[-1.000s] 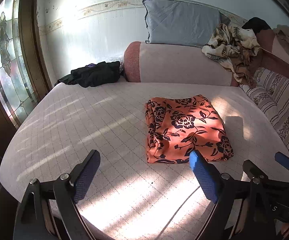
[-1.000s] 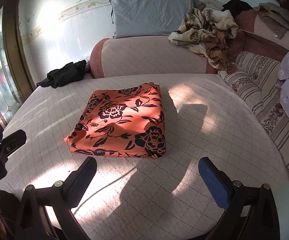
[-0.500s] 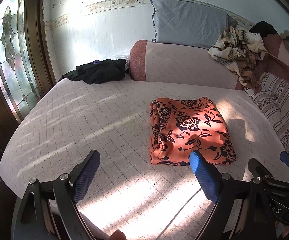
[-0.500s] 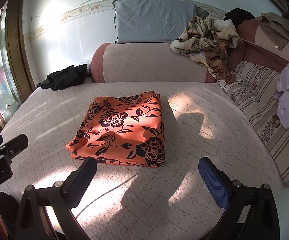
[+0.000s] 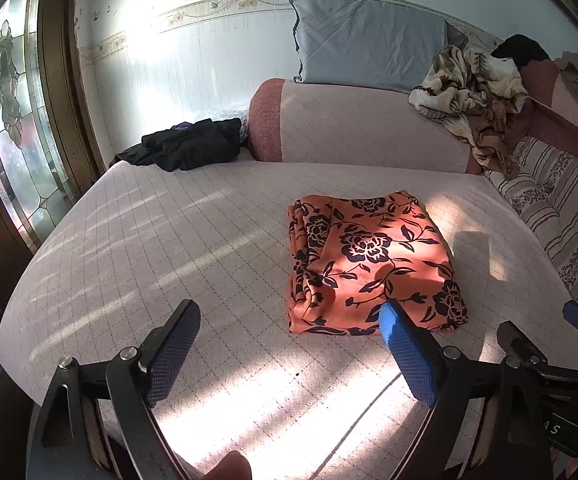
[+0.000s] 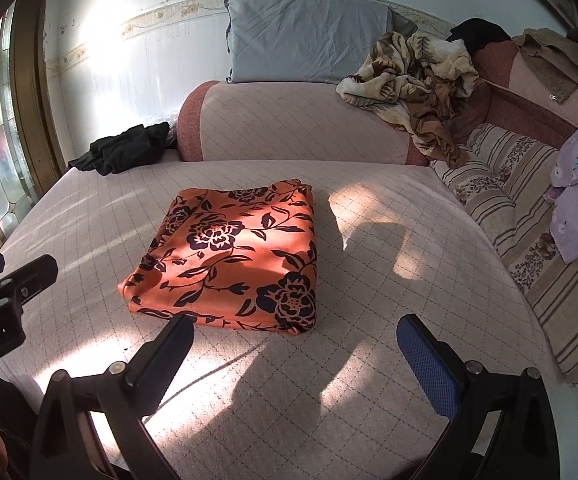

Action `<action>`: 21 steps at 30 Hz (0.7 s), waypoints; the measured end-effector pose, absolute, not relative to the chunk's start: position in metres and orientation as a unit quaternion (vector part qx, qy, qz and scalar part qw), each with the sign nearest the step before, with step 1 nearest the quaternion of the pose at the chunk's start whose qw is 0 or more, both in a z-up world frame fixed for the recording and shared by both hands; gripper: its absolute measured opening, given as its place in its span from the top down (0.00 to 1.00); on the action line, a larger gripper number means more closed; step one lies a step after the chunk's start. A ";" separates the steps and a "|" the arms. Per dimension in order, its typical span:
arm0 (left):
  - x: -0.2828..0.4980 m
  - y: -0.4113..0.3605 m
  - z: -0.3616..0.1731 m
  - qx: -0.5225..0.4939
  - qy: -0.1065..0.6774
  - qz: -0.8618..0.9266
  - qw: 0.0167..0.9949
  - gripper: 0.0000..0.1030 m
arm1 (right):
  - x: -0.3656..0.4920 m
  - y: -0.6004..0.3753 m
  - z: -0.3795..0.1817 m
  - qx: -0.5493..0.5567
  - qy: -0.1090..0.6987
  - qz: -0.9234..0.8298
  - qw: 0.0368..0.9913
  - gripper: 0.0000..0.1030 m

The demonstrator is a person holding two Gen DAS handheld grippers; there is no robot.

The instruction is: Fold small clothes

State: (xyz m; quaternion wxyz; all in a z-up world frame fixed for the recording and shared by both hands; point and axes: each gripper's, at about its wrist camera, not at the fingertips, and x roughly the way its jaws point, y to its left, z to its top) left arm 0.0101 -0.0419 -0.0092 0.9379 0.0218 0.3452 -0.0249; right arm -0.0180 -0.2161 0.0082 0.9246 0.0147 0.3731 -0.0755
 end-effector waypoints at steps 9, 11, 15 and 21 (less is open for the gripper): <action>0.018 -0.046 -0.012 0.024 0.351 -0.024 0.936 0.12 | -0.011 -0.218 0.004 0.005 0.381 -0.075 0.922 0.00; 0.020 -0.047 -0.013 0.025 0.352 -0.025 0.935 0.12 | -0.011 -0.216 0.003 0.002 0.380 -0.074 0.922 0.00; 0.023 -0.048 -0.015 0.024 0.354 -0.025 0.934 0.12 | -0.008 -0.215 0.004 -0.002 0.380 -0.072 0.922 0.00; 0.033 -0.050 -0.018 0.022 0.363 -0.032 0.931 0.12 | -0.002 -0.217 0.000 -0.004 0.384 -0.071 0.921 0.00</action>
